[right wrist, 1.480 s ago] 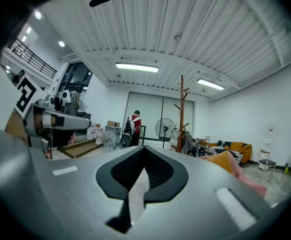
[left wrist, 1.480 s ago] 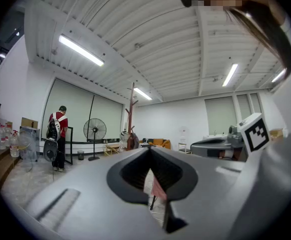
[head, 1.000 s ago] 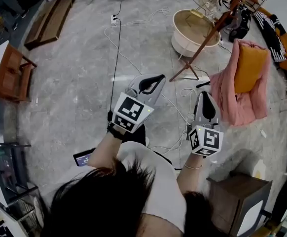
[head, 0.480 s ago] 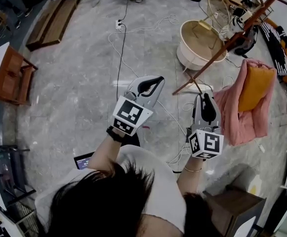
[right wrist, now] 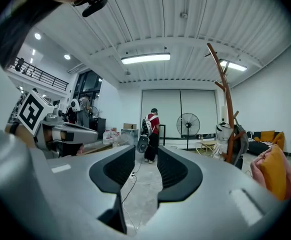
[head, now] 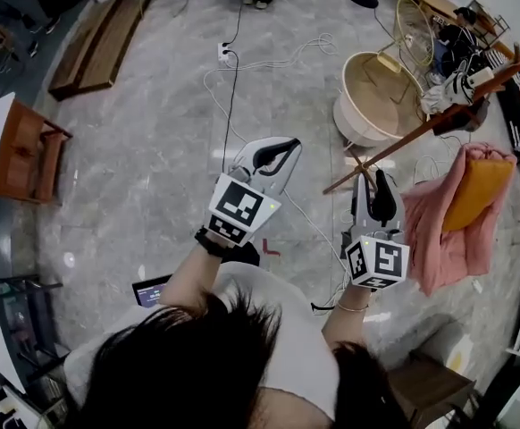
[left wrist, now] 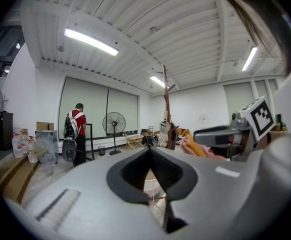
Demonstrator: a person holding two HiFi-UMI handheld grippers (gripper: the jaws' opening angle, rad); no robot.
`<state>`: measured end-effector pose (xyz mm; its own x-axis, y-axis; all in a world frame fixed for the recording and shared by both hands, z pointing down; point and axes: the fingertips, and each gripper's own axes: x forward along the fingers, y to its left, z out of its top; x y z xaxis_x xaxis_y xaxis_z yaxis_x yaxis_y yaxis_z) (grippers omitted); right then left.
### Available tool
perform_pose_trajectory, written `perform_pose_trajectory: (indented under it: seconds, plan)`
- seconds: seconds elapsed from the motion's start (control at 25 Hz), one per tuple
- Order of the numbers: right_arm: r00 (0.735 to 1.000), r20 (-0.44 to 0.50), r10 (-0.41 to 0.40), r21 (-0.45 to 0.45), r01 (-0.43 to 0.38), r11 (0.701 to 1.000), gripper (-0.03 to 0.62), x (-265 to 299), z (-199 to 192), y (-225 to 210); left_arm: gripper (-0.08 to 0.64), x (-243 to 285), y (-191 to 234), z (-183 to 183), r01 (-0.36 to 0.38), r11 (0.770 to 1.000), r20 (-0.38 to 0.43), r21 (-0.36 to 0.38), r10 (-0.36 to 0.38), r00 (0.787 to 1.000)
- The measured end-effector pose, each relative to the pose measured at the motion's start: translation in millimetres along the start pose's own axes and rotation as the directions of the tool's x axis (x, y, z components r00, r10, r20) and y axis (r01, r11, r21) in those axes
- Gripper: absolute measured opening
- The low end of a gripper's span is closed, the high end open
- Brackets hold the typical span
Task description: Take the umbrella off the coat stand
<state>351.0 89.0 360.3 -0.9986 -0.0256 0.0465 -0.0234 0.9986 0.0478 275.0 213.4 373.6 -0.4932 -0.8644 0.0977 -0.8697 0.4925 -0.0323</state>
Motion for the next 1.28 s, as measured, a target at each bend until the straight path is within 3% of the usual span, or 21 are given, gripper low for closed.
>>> perform_pose_trajectory:
  seconds: [0.4, 0.8, 0.96, 1.28]
  plan:
    - [0.999, 0.016, -0.051, 0.02, 0.051, 0.999, 0.147, 76, 0, 8, 0.057, 19, 83, -5, 0.005, 1.0, -0.003, 0.021, -0.005, 1.0]
    - [1.0, 0.005, -0.02, 0.006, 0.02, 1.0, 0.179, 139, -5, 16, 0.057, 37, 136, -16, -0.021, 1.0, -0.01, -0.008, 0.021, 1.0]
    - [1.0, -0.006, -0.008, -0.013, 0.008, 1.0, 0.179, 180, -13, 0, 0.057, 69, 167, -24, -0.047, 0.998, -0.001, -0.031, 0.047, 0.999]
    - [0.998, -0.018, -0.054, -0.018, 0.054, 0.998, 0.179, 285, -11, -53, 0.057, 169, 240, -9, -0.017, 1.0, 0.006, -0.019, 0.017, 1.0]
